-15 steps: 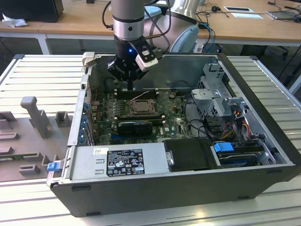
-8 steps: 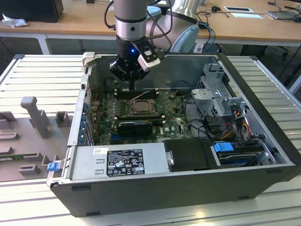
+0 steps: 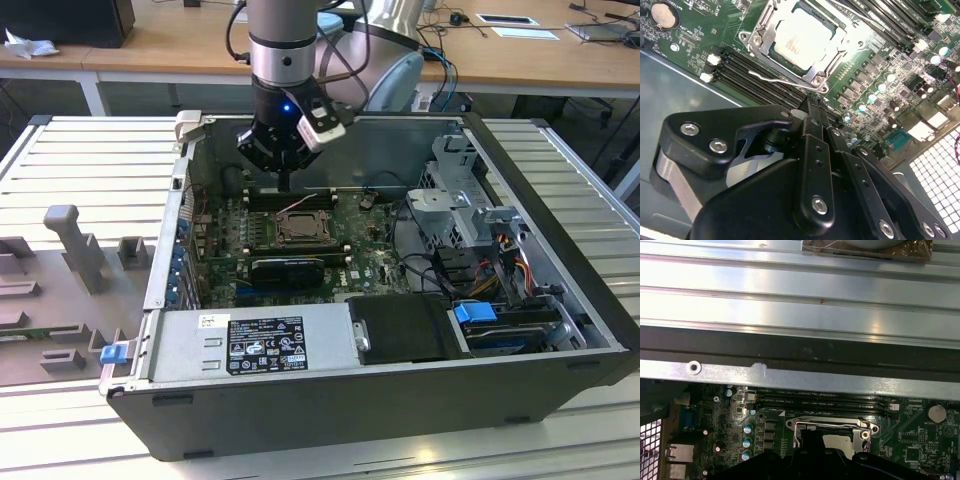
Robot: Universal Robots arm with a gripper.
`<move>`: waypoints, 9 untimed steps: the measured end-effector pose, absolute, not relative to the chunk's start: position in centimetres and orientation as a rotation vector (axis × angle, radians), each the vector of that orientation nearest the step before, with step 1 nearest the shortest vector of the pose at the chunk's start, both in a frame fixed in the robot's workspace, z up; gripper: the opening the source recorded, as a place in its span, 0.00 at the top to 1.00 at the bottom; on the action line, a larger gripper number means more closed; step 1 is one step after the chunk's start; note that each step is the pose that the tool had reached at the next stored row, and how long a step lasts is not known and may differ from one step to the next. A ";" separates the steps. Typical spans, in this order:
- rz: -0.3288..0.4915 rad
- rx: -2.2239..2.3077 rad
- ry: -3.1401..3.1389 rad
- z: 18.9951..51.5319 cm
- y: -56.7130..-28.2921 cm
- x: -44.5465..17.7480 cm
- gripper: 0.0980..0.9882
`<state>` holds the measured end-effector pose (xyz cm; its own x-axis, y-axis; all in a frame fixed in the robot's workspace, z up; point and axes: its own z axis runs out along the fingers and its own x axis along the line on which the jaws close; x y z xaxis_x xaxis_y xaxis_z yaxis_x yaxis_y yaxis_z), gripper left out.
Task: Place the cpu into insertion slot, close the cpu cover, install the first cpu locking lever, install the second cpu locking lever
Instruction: 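Install the first cpu locking lever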
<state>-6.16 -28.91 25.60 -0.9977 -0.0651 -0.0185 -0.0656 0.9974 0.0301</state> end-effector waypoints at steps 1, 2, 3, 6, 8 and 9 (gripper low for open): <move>0.048 -0.102 3.122 25.6 -28.9 -6.1 1.00; 0.048 -0.102 3.122 25.6 -28.9 -5.9 1.00; 0.048 -0.102 3.122 25.6 -28.9 -5.7 1.00; 0.048 -0.102 3.122 25.6 -28.9 -5.4 1.00; 0.048 -0.102 3.122 25.6 -28.9 -5.2 1.00; 0.048 -0.102 3.122 25.6 -28.9 -5.2 1.00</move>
<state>-5.18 -28.91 25.57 -0.9977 -0.0651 -0.0185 -0.0656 0.9974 0.0301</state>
